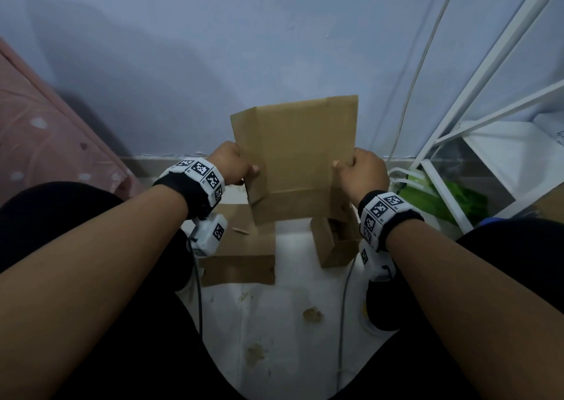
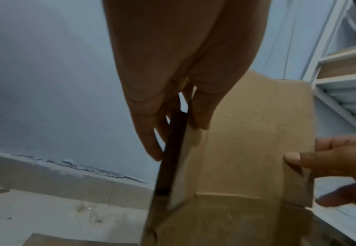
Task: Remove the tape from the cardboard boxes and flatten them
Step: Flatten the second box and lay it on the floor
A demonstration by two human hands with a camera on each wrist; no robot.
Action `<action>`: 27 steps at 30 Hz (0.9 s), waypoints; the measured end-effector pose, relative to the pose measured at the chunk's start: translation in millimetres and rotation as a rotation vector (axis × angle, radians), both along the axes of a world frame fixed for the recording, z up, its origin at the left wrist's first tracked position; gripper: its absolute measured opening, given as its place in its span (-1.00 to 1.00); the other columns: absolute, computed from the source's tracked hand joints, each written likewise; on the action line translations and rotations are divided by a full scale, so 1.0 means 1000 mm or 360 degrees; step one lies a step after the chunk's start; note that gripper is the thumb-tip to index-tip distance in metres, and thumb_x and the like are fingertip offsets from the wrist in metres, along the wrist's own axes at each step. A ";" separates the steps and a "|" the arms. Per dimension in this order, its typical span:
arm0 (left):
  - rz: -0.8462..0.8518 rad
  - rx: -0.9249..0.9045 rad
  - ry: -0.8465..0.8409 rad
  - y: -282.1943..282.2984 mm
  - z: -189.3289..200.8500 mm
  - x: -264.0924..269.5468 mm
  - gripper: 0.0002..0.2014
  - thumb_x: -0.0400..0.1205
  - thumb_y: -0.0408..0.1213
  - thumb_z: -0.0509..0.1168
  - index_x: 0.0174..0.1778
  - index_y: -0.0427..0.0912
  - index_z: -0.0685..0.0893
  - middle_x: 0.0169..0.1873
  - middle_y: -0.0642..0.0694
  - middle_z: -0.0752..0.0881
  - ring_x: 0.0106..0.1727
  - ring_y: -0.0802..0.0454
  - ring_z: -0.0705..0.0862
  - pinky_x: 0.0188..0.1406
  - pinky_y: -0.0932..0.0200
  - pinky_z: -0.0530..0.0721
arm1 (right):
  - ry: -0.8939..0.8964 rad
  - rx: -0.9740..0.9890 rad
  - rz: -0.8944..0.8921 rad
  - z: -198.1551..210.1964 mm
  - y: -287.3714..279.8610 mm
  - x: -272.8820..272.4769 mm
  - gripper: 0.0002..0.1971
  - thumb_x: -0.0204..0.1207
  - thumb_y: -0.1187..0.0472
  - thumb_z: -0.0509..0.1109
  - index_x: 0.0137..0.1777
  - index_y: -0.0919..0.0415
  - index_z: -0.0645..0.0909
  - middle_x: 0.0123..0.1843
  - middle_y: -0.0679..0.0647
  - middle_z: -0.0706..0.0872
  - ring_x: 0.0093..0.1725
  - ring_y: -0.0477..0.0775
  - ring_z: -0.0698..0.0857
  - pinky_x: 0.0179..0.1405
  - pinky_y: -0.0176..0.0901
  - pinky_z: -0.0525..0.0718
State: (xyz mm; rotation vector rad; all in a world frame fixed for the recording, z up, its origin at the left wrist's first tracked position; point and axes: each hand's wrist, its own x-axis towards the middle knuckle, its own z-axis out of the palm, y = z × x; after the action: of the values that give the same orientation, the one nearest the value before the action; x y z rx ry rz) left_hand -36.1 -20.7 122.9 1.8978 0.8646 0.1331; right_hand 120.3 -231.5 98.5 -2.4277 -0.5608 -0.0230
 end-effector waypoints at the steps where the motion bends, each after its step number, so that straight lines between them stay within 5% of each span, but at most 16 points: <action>1: -0.0003 0.0031 0.0001 0.000 0.000 0.000 -0.84 0.69 -0.43 0.38 0.17 -0.27 0.74 0.14 -0.21 0.81 0.17 -0.22 0.77 0.19 -0.22 0.80 | -0.0012 0.0010 0.0001 -0.001 -0.002 0.001 -0.76 0.67 0.00 0.39 -0.03 0.17 0.69 -0.07 0.08 0.77 -0.05 0.21 0.71 -0.09 -0.02 0.65; 4: 0.0016 0.0056 -0.0052 0.001 0.003 0.002 -0.76 0.77 -0.41 0.25 0.31 -0.16 0.70 0.16 -0.14 0.75 0.17 -0.16 0.71 0.19 -0.19 0.79 | 0.0006 -0.0021 0.0031 -0.005 -0.003 0.002 -0.74 0.78 0.00 0.24 -0.01 0.18 0.56 -0.07 0.07 0.70 -0.05 0.21 0.65 -0.06 0.00 0.59; 6: 0.0070 -0.0015 -0.0122 0.003 0.003 0.002 -0.73 0.79 -0.42 0.22 0.36 -0.15 0.68 0.15 -0.10 0.74 0.15 -0.11 0.70 0.15 -0.13 0.80 | 0.0229 0.0188 0.0108 -0.004 0.001 0.000 -0.77 0.80 0.07 0.16 0.07 0.18 0.56 -0.10 0.11 0.78 -0.09 0.19 0.73 -0.04 0.09 0.73; 11: 0.0237 -0.0226 -0.0263 0.011 0.000 0.001 -0.78 0.72 -0.59 0.22 0.04 -0.23 0.71 -0.04 -0.21 0.77 -0.04 -0.16 0.78 -0.04 -0.02 0.84 | 0.1070 0.0997 0.0158 0.022 0.005 -0.013 -0.56 0.77 0.29 -0.02 0.58 0.23 0.45 0.19 0.38 0.79 0.21 0.27 0.79 -0.20 0.21 0.84; 14: 0.0298 -0.0239 -0.0401 0.011 0.007 0.000 -0.78 0.72 -0.61 0.24 -0.22 -0.31 0.59 -0.20 -0.19 0.67 -0.28 0.03 0.69 -0.25 0.31 0.72 | 0.1229 0.1312 0.0143 0.031 0.004 -0.014 -0.62 0.82 0.09 -0.01 0.32 0.20 0.61 0.24 0.26 0.80 0.28 0.23 0.79 -0.16 0.42 0.84; 17: 0.0253 -0.0401 -0.0598 0.015 0.011 -0.001 -0.75 0.72 -0.64 0.21 -0.12 -0.20 0.59 -0.15 -0.08 0.65 -0.22 0.21 0.74 -0.14 0.37 0.69 | 0.1415 0.1471 0.0161 0.033 -0.001 -0.009 -0.55 0.75 -0.23 0.17 0.25 0.13 0.64 0.20 0.16 0.81 0.26 0.22 0.81 -0.16 0.44 0.84; 19: 0.0251 -0.0674 -0.0775 0.019 0.013 0.000 -0.76 0.71 -0.66 0.19 -0.06 -0.25 0.64 -0.11 -0.14 0.65 -0.05 0.06 0.72 0.04 0.28 0.78 | 0.1488 0.1433 0.0226 0.033 -0.006 -0.005 -0.67 0.60 -0.08 0.37 0.17 0.15 0.65 0.23 0.24 0.79 0.27 0.23 0.79 -0.20 0.25 0.85; 22: 0.0262 -0.1057 -0.0884 0.021 0.023 -0.002 -0.79 0.73 -0.58 0.18 0.09 -0.39 0.74 0.05 -0.29 0.74 0.02 -0.07 0.74 0.32 0.20 0.72 | 0.1604 0.1471 0.0262 0.032 -0.010 0.002 -0.90 0.63 0.27 0.32 0.09 0.21 0.62 0.16 0.27 0.64 0.19 0.30 0.73 -0.25 0.11 0.84; 23: 0.0260 -0.1105 -0.0889 0.023 0.024 -0.003 -0.73 0.73 -0.57 0.13 0.14 -0.37 0.74 0.10 -0.25 0.77 0.04 -0.06 0.76 0.27 0.24 0.73 | 0.1609 0.1461 0.0252 0.033 -0.009 0.001 -0.88 0.68 0.35 0.26 0.12 0.22 0.61 0.12 0.25 0.64 0.12 0.28 0.73 -0.26 0.08 0.85; 25: 0.0246 -0.1050 -0.0827 0.020 0.027 -0.006 -0.68 0.74 -0.50 0.07 0.19 -0.24 0.73 0.06 -0.08 0.84 -0.03 0.05 0.81 -0.16 0.33 0.78 | 0.1510 0.1354 0.0209 0.032 -0.004 0.000 -0.78 0.69 0.47 0.20 0.18 0.22 0.57 0.04 0.19 0.67 -0.07 0.16 0.72 -0.24 0.00 0.80; 27: 0.0303 -0.0776 -0.0653 0.016 0.024 -0.006 -0.77 0.77 -0.27 0.26 0.34 -0.11 0.65 0.14 0.02 0.75 -0.11 0.13 0.80 -0.36 0.31 0.75 | 0.1391 0.1227 0.0196 0.027 -0.001 -0.002 -0.72 0.65 0.54 0.21 0.12 0.15 0.55 0.07 0.18 0.71 -0.11 0.13 0.72 -0.25 -0.07 0.75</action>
State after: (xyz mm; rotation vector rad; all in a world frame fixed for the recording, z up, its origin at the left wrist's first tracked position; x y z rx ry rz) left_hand -42.1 -4.7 146.8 1.2720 0.7131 0.3779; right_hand 118.4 -232.1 125.8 -1.4409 -0.2155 0.7030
